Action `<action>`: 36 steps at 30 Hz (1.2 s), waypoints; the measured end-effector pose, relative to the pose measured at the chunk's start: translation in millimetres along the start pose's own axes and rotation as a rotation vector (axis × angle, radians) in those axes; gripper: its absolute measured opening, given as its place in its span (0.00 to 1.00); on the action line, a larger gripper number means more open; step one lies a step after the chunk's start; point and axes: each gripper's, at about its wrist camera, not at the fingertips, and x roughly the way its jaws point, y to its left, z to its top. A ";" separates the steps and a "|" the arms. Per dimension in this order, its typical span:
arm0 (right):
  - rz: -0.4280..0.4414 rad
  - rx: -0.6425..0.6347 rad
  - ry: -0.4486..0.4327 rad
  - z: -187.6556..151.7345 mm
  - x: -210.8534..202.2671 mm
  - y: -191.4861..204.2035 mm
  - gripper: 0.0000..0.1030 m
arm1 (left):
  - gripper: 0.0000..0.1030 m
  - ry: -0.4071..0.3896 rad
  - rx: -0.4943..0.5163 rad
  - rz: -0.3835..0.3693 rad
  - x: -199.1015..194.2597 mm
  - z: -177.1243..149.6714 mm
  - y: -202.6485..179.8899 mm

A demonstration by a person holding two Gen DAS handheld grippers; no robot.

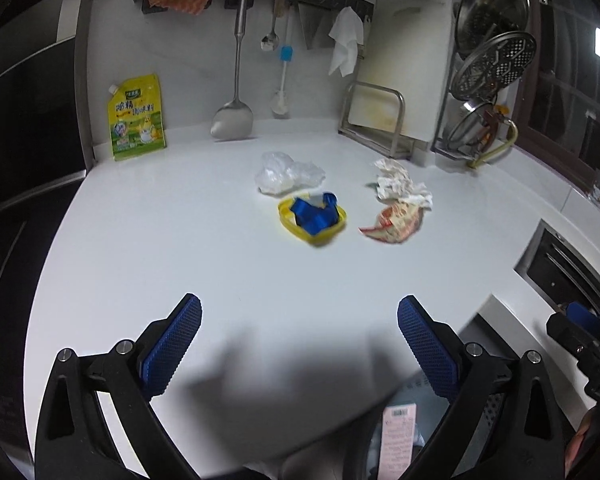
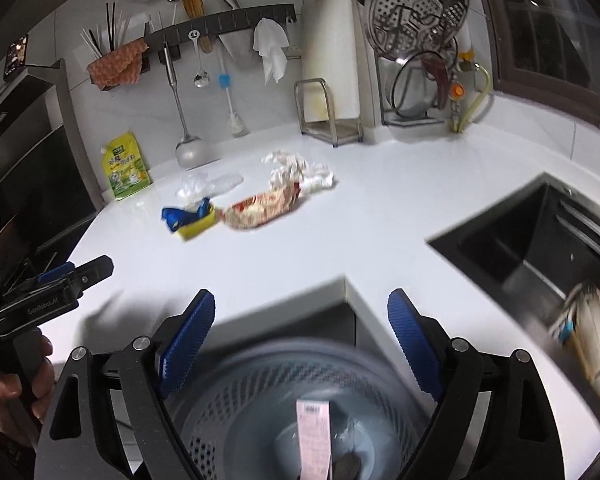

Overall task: Collect trash
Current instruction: 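Move both tools back from the bin toward the countertop, then grasp the snack wrapper with the right tool while the left tool grasps the blue strap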

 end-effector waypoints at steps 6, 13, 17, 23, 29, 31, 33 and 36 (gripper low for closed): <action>0.007 -0.032 0.033 36.9 43.1 15.1 0.82 | 0.94 0.001 -0.020 0.030 27.1 28.3 16.9; 0.034 -0.027 0.090 67.3 96.9 35.1 0.82 | 0.94 -0.006 -0.034 0.048 46.1 47.9 30.7; 0.023 -0.033 0.115 72.6 122.9 50.2 0.82 | 0.94 0.002 -0.040 0.042 54.4 49.5 35.4; -0.024 0.010 0.134 77.7 152.7 63.5 0.82 | 0.94 0.006 -0.051 0.053 60.2 46.9 48.2; -0.111 0.038 0.152 82.4 173.9 77.2 0.82 | 0.94 0.002 -0.068 0.038 61.1 47.9 55.8; -0.149 0.034 0.179 83.5 184.8 81.3 0.82 | 0.94 -0.001 -0.065 0.039 60.8 47.9 56.6; -0.177 0.040 0.195 83.5 191.8 83.0 0.82 | 0.94 -0.002 -0.061 0.041 61.2 47.2 57.3; -0.198 0.059 0.214 82.4 200.6 82.1 0.82 | 0.94 0.004 -0.070 0.037 62.1 47.0 59.5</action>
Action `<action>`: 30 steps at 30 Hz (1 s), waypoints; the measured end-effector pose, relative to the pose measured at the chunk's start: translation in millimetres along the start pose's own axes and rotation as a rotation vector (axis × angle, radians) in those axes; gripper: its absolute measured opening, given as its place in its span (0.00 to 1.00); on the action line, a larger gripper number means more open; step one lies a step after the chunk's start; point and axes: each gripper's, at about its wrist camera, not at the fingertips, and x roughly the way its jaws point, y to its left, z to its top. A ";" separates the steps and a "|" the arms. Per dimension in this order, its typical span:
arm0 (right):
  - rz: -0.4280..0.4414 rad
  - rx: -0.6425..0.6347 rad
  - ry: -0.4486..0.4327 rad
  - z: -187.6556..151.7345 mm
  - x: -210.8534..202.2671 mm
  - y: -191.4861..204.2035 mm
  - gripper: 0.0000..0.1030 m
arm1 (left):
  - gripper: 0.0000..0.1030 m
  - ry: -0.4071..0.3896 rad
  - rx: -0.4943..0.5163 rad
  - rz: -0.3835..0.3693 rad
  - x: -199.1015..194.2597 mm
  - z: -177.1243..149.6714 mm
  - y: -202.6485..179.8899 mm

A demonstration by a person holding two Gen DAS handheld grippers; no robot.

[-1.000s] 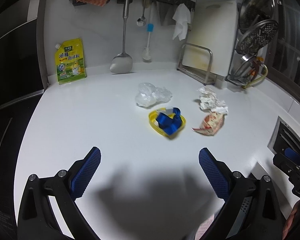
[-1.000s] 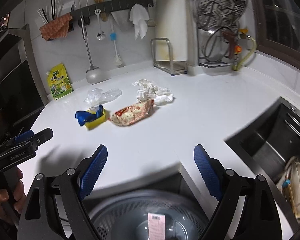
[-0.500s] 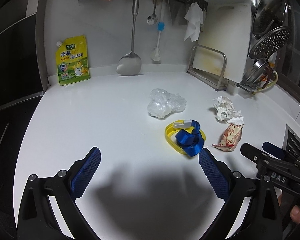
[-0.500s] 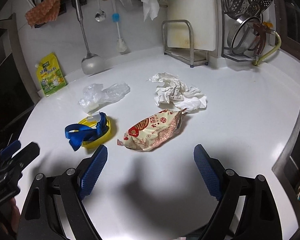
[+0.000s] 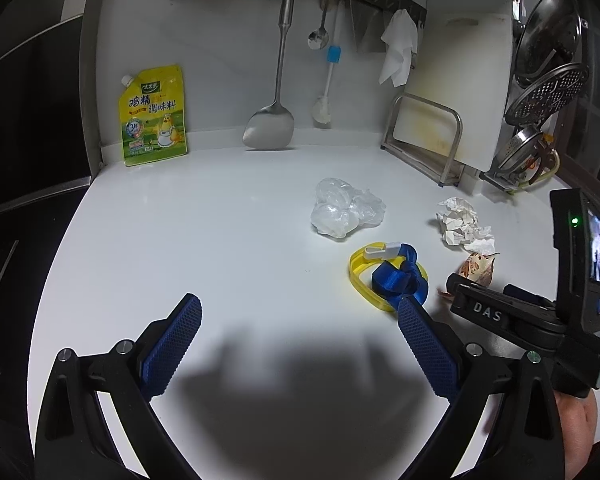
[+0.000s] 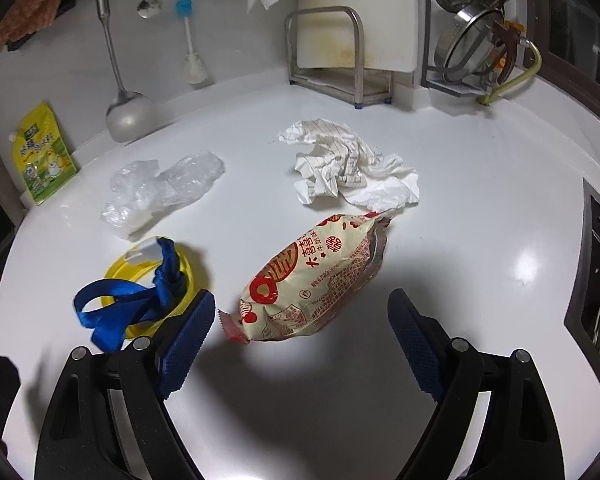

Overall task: Collect trash
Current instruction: 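Grasp the snack wrapper with the right tool while the left tool grasps the blue strap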

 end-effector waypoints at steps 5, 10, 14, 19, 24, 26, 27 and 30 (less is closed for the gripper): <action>0.011 0.027 0.031 0.7 9.8 -7.2 0.81 | 0.94 0.002 -0.005 -0.005 0.8 0.1 -0.2; 0.038 0.014 0.040 3.5 12.0 -12.2 0.55 | 0.94 0.021 -0.013 -0.020 5.3 0.8 -3.6; 0.094 -0.033 0.045 6.7 11.9 -15.2 0.39 | 0.94 0.031 -0.015 -0.024 10.1 3.3 -10.5; 0.151 -0.059 0.029 4.2 5.5 -29.1 0.31 | 0.94 0.058 0.003 -0.047 20.3 5.0 -27.0; 0.216 -0.039 0.017 0.5 -2.0 -54.6 0.29 | 0.94 0.101 0.024 -0.072 34.9 6.1 -45.0; 0.239 -0.044 0.013 -1.3 -4.1 -64.8 0.29 | 0.94 0.112 0.023 -0.065 41.3 8.0 -49.8; 0.240 -0.049 0.011 -2.2 -3.9 -69.5 0.29 | 0.94 0.116 0.020 -0.057 44.9 9.8 -51.7; 0.267 -0.030 0.017 -4.1 -0.1 -82.7 0.29 | 0.94 0.128 0.012 -0.017 55.8 13.1 -55.9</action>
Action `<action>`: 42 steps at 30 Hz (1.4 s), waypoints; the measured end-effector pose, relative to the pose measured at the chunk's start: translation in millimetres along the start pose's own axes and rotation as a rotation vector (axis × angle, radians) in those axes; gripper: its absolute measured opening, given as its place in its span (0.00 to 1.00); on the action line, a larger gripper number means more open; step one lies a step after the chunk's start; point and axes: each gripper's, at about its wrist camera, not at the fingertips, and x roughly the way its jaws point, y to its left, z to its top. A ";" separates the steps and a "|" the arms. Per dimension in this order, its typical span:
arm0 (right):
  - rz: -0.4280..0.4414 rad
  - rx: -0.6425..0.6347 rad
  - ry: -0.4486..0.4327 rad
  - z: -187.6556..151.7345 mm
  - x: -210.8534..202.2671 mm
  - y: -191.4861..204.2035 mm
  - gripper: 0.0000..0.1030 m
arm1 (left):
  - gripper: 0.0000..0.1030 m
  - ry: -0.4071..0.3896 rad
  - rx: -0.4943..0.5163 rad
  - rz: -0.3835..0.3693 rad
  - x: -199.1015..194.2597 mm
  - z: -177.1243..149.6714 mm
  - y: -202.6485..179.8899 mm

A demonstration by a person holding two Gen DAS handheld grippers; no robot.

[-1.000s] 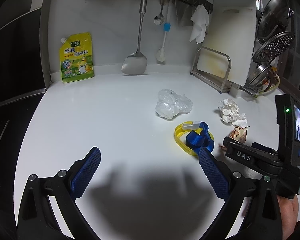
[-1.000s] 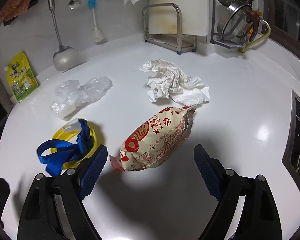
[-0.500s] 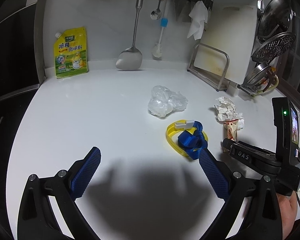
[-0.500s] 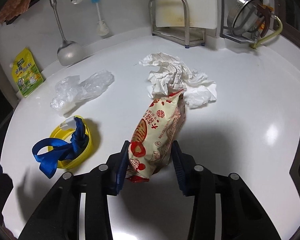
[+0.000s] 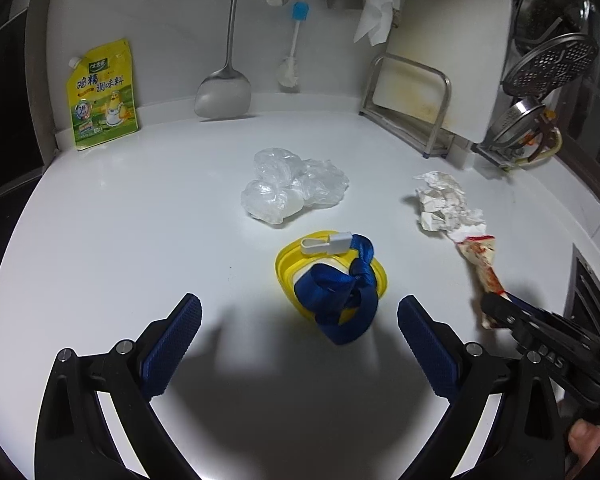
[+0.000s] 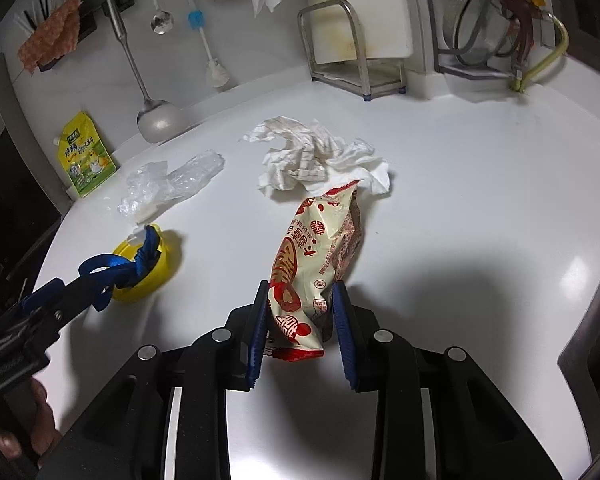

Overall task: Collect trash
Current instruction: 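Grasp the snack wrapper with the right tool while the left tool grasps the blue strap, then carry the wrapper and blue strap over the grey bin with both tools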

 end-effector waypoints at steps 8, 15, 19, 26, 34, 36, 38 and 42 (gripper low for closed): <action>0.046 0.018 -0.037 -5.3 -5.9 -21.9 0.29 | 0.77 -0.022 0.035 0.075 10.1 3.3 -15.3; 0.060 0.040 -0.050 -7.2 -9.1 -32.0 0.29 | 0.29 0.013 0.065 0.059 15.8 1.5 -25.9; 0.067 0.041 -0.048 -7.3 -9.2 -32.1 0.29 | 0.07 0.041 0.058 0.029 19.9 -0.6 -27.1; 0.071 0.043 -0.050 -7.5 -10.1 -32.6 0.29 | 0.05 0.002 0.051 -0.009 6.8 9.3 -29.1; 0.081 0.035 -0.087 -10.7 -27.5 -28.6 0.29 | 0.05 -0.110 0.065 -0.023 -37.0 34.5 -29.1; 0.081 0.033 -0.094 -12.7 -34.0 -26.3 0.29 | 0.05 -0.127 0.077 -0.028 -48.4 32.6 -32.3; 0.080 0.029 -0.101 -16.9 -41.5 -23.8 0.29 | 0.05 -0.133 0.088 -0.034 -58.4 27.6 -35.5; 0.074 0.024 -0.108 -29.4 -61.2 -17.8 0.29 | 0.05 -0.135 0.104 -0.057 -77.4 10.4 -42.4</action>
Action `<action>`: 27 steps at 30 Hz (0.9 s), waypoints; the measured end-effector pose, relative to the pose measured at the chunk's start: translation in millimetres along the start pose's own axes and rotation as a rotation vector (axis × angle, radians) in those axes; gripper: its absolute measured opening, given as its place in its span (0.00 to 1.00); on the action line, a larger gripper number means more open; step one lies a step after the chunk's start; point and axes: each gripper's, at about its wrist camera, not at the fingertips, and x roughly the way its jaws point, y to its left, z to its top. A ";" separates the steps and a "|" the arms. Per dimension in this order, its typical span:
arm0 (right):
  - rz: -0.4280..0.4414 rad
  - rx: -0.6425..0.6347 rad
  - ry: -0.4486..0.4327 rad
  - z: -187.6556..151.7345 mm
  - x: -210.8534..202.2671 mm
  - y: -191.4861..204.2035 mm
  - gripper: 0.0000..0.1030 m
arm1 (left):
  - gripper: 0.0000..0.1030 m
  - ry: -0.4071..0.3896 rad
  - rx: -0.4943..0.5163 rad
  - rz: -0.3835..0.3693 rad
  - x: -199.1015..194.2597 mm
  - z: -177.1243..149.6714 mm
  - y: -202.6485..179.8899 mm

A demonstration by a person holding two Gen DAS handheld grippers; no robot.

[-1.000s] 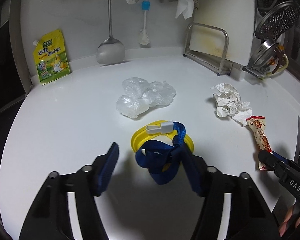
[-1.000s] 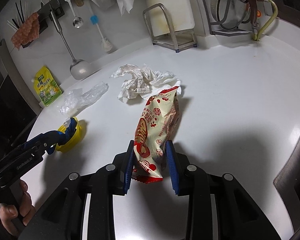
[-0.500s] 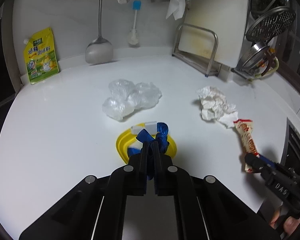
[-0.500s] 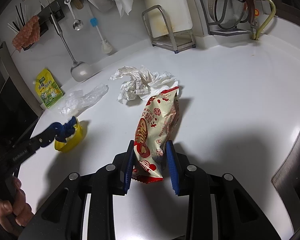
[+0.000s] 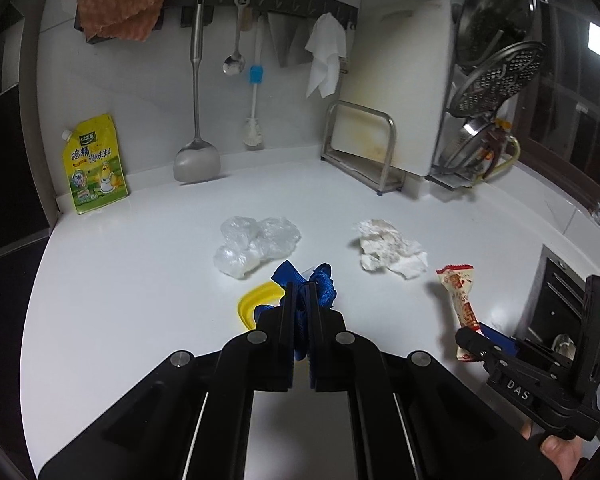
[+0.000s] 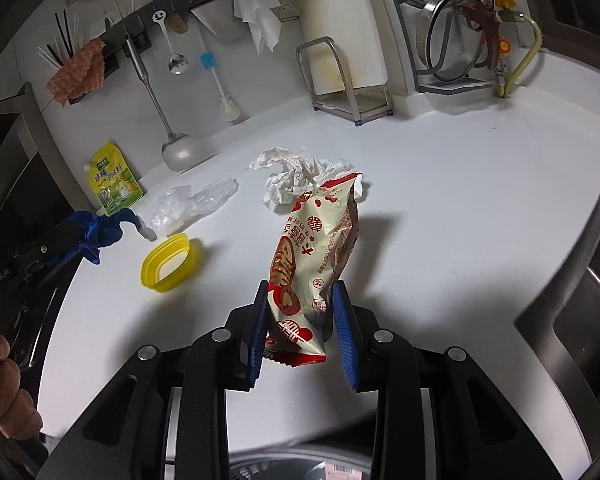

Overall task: Collect trash
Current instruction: 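Carry the wrapper and blue strap over the grey bin with both tools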

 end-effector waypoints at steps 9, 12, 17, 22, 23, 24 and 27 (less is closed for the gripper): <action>-0.011 0.016 -0.020 -43.4 -60.7 10.1 0.29 | 0.05 0.015 0.027 -0.054 -49.0 -45.4 -23.5; -0.010 0.025 -0.026 -64.4 -80.7 13.7 0.29 | 0.05 0.016 0.034 -0.070 -67.6 -64.5 -31.0; -0.020 0.000 -0.003 -100.8 -105.1 23.7 0.29 | 0.05 0.051 0.075 -0.107 -88.9 -101.8 -50.5; -0.017 -0.004 0.015 -135.6 -124.7 23.6 0.29 | 0.05 0.062 0.096 -0.122 -106.2 -133.1 -63.7; -0.012 0.003 0.017 -143.5 -128.9 21.4 0.29 | 0.05 0.063 0.101 -0.124 -108.6 -138.2 -65.2; -0.007 0.010 0.019 -150.4 -131.9 19.1 0.29 | 0.05 0.062 0.106 -0.123 -111.5 -143.5 -66.9; -0.005 0.035 0.039 -172.6 -137.9 9.1 0.29 | 0.05 0.075 0.117 -0.127 -116.1 -159.3 -72.2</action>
